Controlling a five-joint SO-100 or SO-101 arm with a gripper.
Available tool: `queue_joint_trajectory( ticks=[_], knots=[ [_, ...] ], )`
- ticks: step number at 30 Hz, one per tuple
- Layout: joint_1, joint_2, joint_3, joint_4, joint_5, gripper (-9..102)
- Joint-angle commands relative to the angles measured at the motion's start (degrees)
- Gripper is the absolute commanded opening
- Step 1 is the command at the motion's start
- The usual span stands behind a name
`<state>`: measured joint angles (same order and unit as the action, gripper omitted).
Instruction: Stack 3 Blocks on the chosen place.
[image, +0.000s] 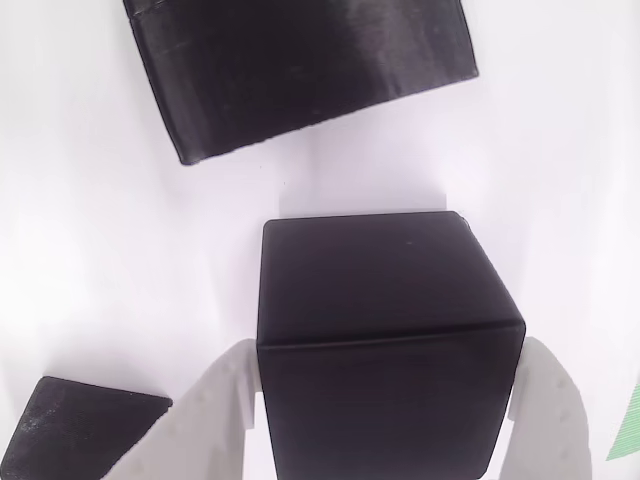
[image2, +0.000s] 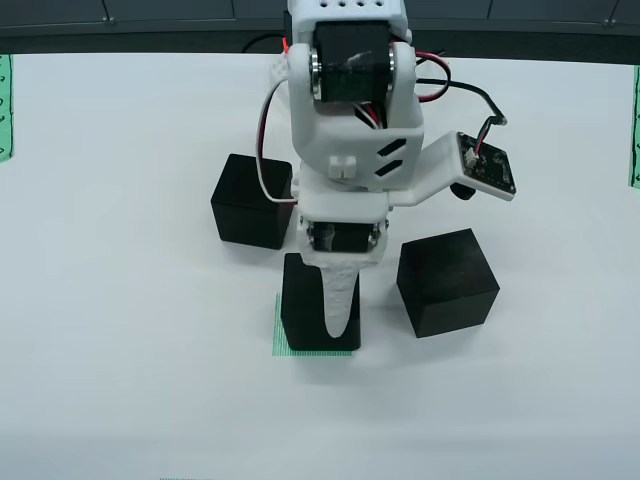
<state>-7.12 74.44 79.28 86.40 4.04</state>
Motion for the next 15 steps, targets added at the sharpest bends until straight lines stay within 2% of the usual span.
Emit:
queue_joint_trajectory(
  ticks=[1, 15],
  knots=[
    [0.1, -0.4, -3.4, 0.4, -0.8, 19],
    [2.0, -2.0, -4.3, 1.6, -6.0, 19]
  ],
)
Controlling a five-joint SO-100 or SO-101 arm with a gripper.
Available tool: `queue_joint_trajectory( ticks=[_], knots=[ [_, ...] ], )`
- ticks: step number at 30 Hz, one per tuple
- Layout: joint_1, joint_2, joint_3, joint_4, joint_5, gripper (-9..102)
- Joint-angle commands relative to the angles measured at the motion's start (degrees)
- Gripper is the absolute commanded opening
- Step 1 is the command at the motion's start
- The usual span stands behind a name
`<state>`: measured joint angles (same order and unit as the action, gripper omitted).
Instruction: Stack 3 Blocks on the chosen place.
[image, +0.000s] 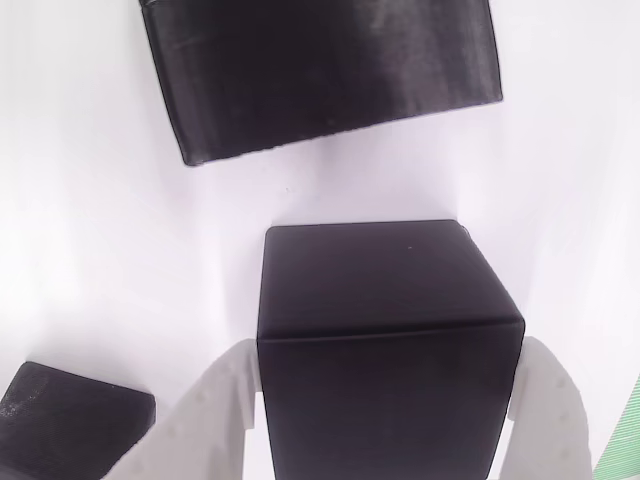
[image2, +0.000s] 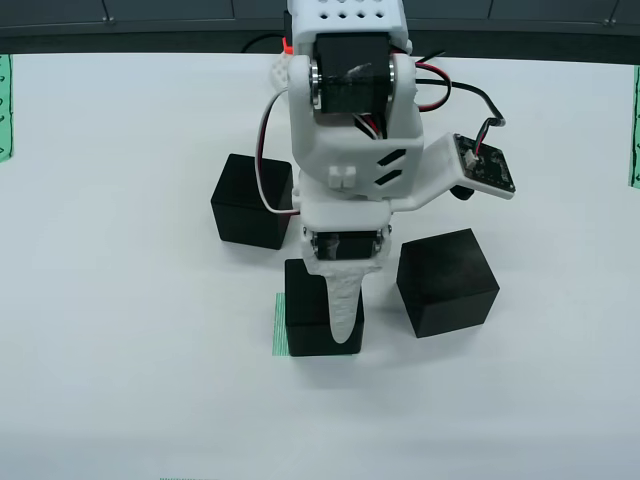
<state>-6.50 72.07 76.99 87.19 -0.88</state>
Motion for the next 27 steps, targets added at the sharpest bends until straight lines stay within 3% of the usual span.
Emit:
queue_joint_trajectory(
  ticks=[1, 10, 27],
  knots=[
    [1.6, 0.3, -2.3, 1.1, -1.4, 19],
    [2.1, 0.0, -2.4, 1.2, -2.0, 20],
    [1.1, 7.5, -1.6, 2.8, -4.3, 34]
  ],
)
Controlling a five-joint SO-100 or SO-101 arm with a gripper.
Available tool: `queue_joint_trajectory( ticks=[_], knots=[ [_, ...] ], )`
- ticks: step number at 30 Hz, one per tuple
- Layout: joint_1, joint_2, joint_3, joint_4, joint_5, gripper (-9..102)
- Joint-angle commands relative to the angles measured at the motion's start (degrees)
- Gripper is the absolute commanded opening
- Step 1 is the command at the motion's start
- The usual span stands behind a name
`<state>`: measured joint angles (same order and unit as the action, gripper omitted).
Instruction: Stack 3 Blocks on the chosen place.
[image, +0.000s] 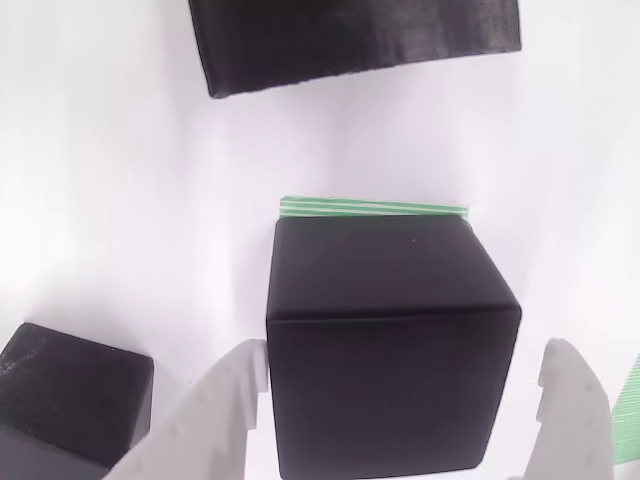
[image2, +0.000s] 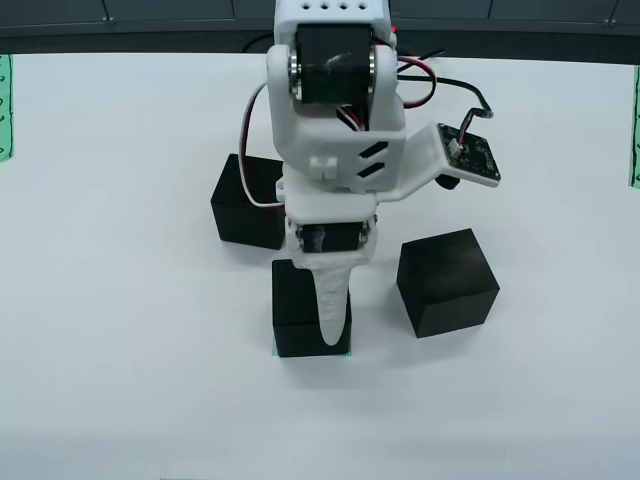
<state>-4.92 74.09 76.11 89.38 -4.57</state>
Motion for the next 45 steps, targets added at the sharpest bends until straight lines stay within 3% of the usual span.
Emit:
queue_joint_trajectory(
  ticks=[1, 11, 36, 41, 45],
  knots=[
    [-1.1, 6.6, -0.2, 0.6, -0.9, 34],
    [-11.9, 12.6, 6.9, 0.8, 0.1, 34],
    [-17.9, -1.0, 0.5, 0.3, -0.8, 34],
    [-19.1, -1.7, 0.6, 0.6, -0.8, 23],
    [-18.1, 0.9, 0.4, 0.7, -0.8, 22]
  ],
)
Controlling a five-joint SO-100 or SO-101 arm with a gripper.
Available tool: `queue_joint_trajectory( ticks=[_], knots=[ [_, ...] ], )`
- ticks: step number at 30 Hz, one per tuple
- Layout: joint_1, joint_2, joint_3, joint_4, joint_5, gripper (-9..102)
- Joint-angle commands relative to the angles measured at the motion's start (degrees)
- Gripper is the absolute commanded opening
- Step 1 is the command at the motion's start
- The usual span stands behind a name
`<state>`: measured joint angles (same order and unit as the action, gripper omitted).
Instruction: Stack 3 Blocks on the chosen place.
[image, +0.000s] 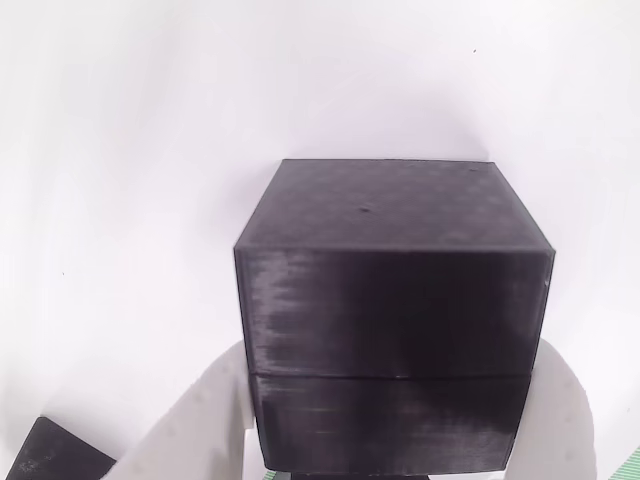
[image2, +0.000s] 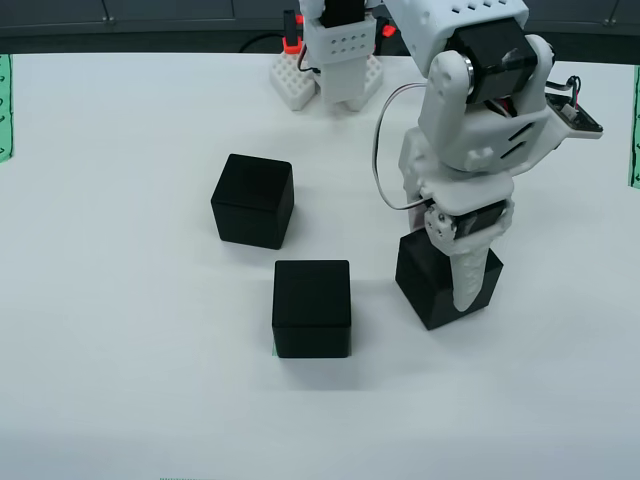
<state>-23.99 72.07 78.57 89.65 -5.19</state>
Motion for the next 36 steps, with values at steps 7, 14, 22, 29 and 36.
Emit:
queue_joint_trajectory(
  ticks=[7, 14, 22, 29, 36],
  knots=[
    [4.7, 14.0, -1.2, 0.4, -0.9, 21],
    [8.2, 23.3, 0.1, 0.4, -1.8, 21],
    [16.9, 26.3, 3.6, 0.4, -7.0, 21],
    [23.3, 24.6, 3.1, 0.4, -10.8, 21],
    [23.9, 23.1, 4.7, 0.4, -11.3, 21]
  ],
)
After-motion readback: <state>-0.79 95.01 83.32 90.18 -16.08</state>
